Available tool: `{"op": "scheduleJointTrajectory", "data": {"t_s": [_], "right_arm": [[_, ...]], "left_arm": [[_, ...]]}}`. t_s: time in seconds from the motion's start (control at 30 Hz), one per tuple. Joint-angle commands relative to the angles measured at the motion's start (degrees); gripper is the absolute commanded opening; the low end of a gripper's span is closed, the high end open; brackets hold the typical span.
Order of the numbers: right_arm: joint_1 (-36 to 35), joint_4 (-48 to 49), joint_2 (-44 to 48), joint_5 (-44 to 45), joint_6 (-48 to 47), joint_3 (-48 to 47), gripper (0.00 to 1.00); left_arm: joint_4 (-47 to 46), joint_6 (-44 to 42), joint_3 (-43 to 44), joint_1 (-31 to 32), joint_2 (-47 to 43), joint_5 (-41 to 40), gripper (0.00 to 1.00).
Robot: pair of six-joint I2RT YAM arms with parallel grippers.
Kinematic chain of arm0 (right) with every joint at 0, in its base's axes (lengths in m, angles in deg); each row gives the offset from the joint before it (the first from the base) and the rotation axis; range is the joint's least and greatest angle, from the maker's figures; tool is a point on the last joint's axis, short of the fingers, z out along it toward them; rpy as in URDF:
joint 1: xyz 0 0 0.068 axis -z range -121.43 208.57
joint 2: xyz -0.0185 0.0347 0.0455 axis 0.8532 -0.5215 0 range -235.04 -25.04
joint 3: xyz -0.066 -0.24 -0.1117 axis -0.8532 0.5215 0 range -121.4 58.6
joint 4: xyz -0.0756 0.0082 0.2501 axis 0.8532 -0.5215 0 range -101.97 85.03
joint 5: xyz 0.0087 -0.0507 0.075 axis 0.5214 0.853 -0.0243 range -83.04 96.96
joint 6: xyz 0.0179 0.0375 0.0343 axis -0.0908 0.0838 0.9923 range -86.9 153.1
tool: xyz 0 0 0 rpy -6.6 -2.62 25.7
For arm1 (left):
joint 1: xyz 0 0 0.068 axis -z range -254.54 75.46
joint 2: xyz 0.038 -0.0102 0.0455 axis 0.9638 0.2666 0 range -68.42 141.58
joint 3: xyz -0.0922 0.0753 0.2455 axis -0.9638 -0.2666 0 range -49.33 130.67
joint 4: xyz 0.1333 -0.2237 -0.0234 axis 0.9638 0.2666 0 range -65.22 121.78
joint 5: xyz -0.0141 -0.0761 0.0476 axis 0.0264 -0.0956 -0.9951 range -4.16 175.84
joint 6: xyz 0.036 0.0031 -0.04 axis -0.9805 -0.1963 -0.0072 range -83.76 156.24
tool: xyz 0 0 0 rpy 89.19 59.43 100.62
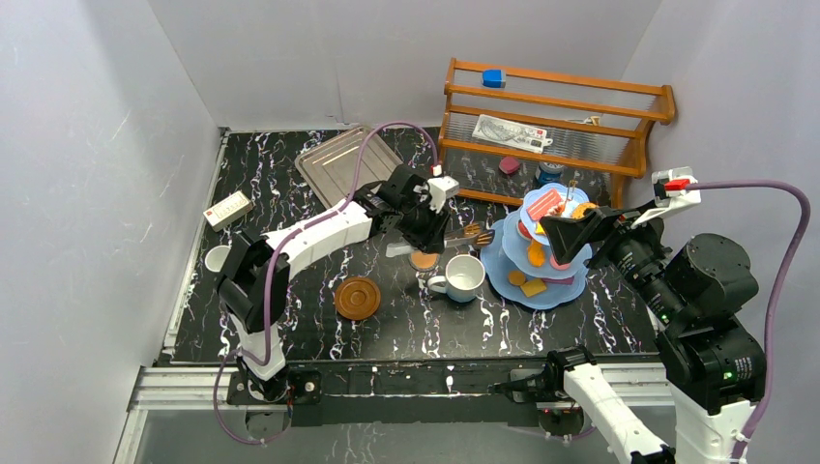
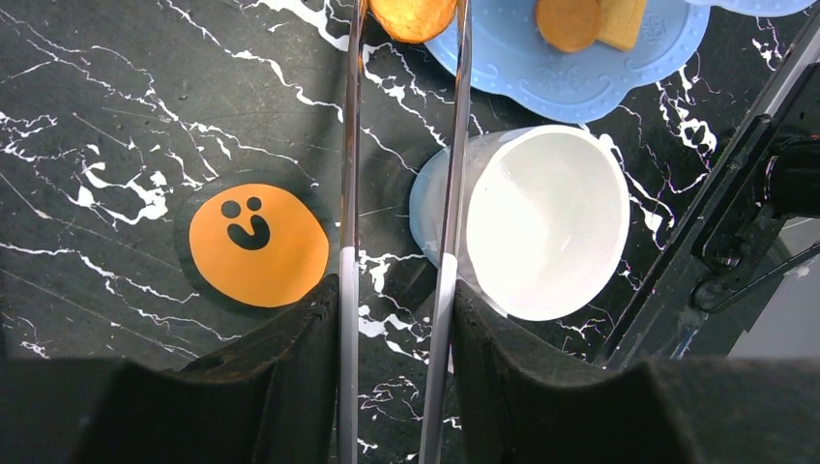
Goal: Serve the afternoon tea
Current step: Place the desert on the desert table.
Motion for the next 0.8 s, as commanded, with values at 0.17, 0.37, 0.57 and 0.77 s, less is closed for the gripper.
{"op": "scheduleJointTrajectory", "data": {"t_s": [0.17,0.37,0.57,0.77], "right_arm": [[-0.24,3.58,0.55,0.07,-0.38,0.26,0.99],[-0.18,3.62,0.53,0.12,-0.36,0.17,0.99],[-0.31,3.62,0.52,-0.01,-0.33,0.15,0.99],[-0.26,3.54,0.62,0.06,-0.34,0.15,0.99]], "left_arm": [[-0.86,0.44,4.25,1.38,0.48,2.63,0.30],[-0.77,0.98,4.93,2.19,1.45,3.57,0.30],[-0.77,1.26,5.28,3.07,2.58,3.68,0.30],[-0.53,1.26,6.07,3.67,3.40,4.31,0.30]]}}
